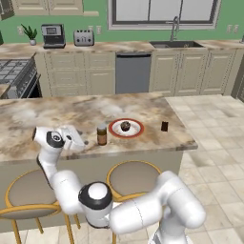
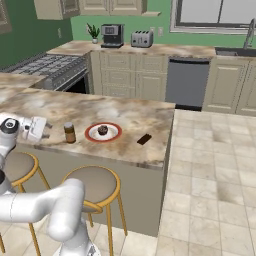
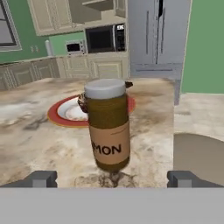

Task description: Take the cinnamon bottle from the cabinet and place it on the dining table, next to the plate with the cupcake. Then take the chocolate from the dining counter and place it on the cupcake plate.

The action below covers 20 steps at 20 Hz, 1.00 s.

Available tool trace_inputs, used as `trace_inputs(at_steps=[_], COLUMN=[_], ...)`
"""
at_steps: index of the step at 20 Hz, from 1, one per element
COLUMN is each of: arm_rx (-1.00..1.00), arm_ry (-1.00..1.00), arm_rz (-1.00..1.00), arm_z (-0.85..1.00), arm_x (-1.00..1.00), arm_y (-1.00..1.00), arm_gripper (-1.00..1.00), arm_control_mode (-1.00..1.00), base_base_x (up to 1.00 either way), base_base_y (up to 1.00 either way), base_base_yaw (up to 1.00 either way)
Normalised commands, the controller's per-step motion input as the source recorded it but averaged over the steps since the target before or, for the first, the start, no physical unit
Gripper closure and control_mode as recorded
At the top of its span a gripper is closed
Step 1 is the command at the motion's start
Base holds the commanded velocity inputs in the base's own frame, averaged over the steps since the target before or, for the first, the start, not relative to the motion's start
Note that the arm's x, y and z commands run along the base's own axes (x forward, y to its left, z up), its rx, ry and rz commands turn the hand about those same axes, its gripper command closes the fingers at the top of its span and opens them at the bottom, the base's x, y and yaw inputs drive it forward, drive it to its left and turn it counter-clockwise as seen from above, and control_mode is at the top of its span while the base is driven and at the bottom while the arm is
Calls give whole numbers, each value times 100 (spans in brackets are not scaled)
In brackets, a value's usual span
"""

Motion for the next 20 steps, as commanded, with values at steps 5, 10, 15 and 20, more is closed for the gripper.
trace_inputs(at_steps=[5,10,15,20], arm_rx=[22,7,13,18], arm_ry=[1,0,-3,0], arm_rz=[23,29,24,18], arm_z=[43,44,44,51], arm_x=[-59,-67,-64,-51], arm_y=[2,-11,-34,-42], arm_gripper=[-100,-100,-100,-100], arm_control_mode=[-100,-100,-100,-100], base_base_x=[0,0,0,0], base_base_y=[0,0,0,0], base_base_yaw=[0,0,0,0])
